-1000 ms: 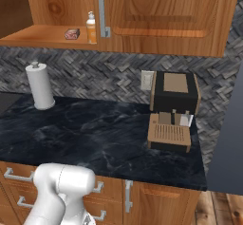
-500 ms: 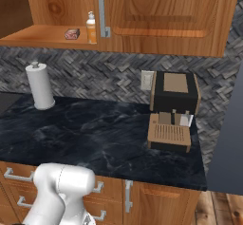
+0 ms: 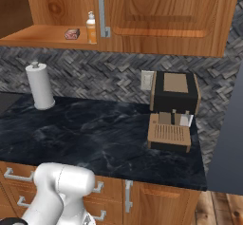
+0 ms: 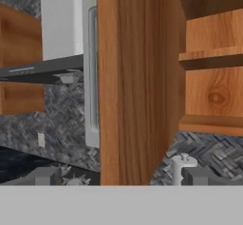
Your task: Pick up the soap dispenser and bar soap from the sink, and place them back in the cabinet, and close the cabinet doors.
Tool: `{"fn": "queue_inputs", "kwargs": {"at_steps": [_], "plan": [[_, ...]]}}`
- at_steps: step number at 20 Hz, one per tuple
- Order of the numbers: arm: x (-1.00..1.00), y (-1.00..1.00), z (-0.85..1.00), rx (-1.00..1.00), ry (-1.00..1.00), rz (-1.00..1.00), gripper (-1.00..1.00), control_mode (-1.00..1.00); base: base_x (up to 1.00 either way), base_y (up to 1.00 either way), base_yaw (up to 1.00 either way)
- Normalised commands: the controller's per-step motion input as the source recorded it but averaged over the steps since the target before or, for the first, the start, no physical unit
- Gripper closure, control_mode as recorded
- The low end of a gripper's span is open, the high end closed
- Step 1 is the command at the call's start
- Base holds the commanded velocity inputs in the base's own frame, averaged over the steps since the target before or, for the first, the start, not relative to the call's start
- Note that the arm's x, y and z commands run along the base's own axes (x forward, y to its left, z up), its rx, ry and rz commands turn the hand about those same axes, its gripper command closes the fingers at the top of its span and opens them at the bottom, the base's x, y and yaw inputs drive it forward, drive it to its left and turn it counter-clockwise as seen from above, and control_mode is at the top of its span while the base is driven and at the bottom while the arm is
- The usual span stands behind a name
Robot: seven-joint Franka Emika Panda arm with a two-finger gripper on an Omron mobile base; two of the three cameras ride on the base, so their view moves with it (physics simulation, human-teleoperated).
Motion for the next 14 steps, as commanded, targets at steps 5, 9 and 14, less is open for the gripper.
{"fn": "queue_inputs", "kwargs": {"at_steps": [5,9,14], "plan": [[0.0,0.18,0.0,0.0,0.0,0.0,-1.0,-1.0,0.0,0.0,0.0],[0.0,0.11,0.0,0.0,0.0,0.0,-1.0,-1.0,0.0,0.0,0.0],[0.0,0.18,0.0,0.0,0.0,-0.04,-1.0,-1.0,0.0,0.0,0.0]]}}
